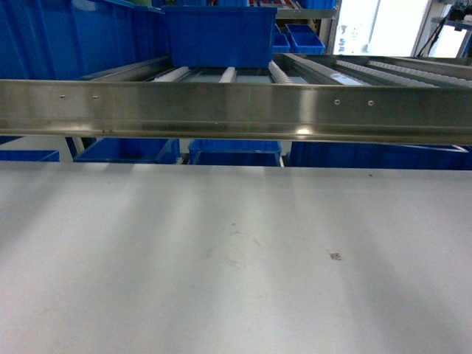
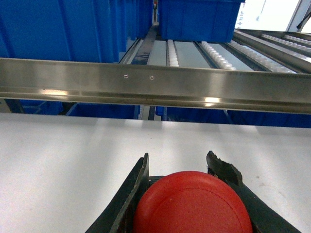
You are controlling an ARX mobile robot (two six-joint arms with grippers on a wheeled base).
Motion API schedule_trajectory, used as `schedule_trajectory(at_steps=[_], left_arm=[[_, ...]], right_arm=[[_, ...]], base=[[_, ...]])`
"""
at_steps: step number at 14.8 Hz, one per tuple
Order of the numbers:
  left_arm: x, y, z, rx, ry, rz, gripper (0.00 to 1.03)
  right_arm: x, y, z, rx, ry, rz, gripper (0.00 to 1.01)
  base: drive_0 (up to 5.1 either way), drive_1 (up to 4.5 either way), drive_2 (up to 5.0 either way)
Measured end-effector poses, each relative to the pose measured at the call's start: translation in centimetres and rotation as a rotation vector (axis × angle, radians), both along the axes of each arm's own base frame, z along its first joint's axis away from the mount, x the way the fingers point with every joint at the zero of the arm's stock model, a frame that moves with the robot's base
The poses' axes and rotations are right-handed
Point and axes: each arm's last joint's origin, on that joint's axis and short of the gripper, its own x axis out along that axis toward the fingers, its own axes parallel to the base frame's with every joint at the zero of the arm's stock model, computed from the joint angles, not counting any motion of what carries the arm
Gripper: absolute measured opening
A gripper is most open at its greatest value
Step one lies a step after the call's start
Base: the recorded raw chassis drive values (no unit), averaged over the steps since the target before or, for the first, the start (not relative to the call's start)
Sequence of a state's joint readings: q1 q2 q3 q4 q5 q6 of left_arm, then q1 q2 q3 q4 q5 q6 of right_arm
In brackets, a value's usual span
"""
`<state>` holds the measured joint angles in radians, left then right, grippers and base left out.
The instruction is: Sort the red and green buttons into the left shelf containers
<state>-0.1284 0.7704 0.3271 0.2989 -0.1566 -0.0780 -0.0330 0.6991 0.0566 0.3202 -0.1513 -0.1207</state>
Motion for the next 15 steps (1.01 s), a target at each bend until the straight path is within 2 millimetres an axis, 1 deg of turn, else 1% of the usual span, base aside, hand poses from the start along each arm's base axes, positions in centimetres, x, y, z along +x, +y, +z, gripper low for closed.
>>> schedule_trajectory(at_steps=[15], left_arm=[[0.00, -0.02, 0.02, 0.000, -0.002, -0.002, 0.31]], right_arm=[[0.00, 0.01, -0.02, 0.000, 0.001, 0.000, 0.26]], base=[[-4.7, 1.08, 3.7]])
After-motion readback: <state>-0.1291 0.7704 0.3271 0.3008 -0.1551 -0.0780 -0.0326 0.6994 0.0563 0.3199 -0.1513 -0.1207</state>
